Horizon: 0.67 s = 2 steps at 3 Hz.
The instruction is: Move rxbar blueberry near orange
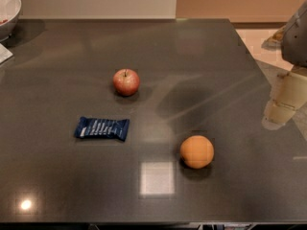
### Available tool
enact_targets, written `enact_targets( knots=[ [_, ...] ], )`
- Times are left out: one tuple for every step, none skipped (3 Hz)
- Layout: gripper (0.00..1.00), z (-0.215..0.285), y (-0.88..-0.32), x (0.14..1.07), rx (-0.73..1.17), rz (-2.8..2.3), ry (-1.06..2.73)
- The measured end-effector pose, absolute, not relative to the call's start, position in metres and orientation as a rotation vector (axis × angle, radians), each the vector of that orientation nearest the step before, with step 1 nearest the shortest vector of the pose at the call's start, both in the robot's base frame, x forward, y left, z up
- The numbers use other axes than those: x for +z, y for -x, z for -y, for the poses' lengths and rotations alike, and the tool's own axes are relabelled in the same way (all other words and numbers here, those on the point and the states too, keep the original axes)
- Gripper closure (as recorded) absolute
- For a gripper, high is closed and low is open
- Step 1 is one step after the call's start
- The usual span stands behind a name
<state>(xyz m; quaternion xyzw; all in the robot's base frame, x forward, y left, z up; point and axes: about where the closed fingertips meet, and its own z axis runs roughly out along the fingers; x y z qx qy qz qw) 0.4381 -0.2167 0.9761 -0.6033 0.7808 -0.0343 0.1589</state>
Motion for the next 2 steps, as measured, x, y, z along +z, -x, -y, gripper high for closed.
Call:
enact_targets(
  knots=[
    [0.0, 0.215, -0.439, 0.977, -0.096, -2.231, 1.725],
    [0.0, 0.194, -0.45, 0.974, 0.012, -2.196, 1.744]
  ],
)
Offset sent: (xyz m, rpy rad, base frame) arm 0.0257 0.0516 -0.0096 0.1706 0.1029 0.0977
